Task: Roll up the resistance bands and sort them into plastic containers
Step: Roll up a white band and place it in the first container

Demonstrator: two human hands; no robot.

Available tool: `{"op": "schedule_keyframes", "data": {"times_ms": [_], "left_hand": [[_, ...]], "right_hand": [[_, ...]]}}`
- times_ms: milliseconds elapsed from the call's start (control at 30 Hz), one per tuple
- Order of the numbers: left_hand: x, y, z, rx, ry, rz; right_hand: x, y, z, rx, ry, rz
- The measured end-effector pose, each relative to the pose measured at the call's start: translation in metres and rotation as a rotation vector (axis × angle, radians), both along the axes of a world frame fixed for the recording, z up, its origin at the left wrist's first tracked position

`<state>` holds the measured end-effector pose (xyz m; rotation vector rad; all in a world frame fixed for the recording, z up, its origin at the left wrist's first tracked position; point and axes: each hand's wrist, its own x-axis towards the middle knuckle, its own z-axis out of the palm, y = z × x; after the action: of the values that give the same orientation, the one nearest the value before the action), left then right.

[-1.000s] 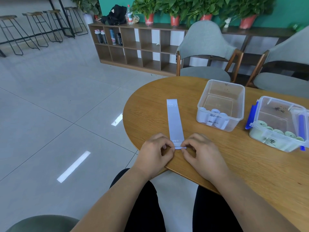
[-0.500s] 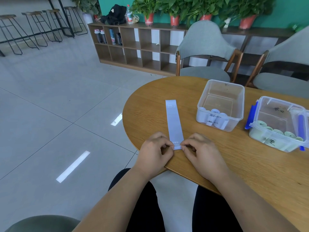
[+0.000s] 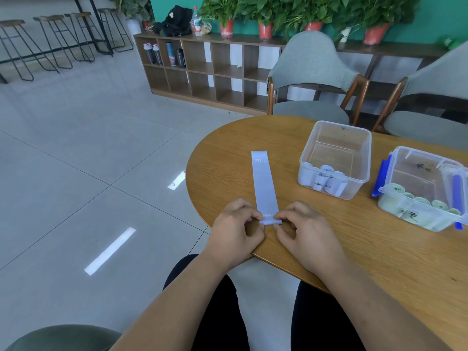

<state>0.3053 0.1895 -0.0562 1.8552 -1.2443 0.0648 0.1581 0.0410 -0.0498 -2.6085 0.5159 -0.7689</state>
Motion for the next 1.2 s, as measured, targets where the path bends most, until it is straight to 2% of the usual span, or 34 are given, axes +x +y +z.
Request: {"op": "schedule_keyframes", "data": {"times_ms": [567,1000,1200], "left_hand": [[-0.0002,0.0003,0.0066,-0.005,0.077,-0.019],[0.0004,0.0013,0.0063,0.029,0.013,-0.014],[0.0011,-0.0010,0.0058,0.022,0.050,0.006]], "right_hand": [[-0.0006,-0.0018,-0.0010,0.016,-0.006,0.002],[-0.0008,0.0000,0.0008,-0.003,0.005,-0.020],[-0.0003,-0.0020,-0.0010,-0.001,0.029,-0.014]]}}
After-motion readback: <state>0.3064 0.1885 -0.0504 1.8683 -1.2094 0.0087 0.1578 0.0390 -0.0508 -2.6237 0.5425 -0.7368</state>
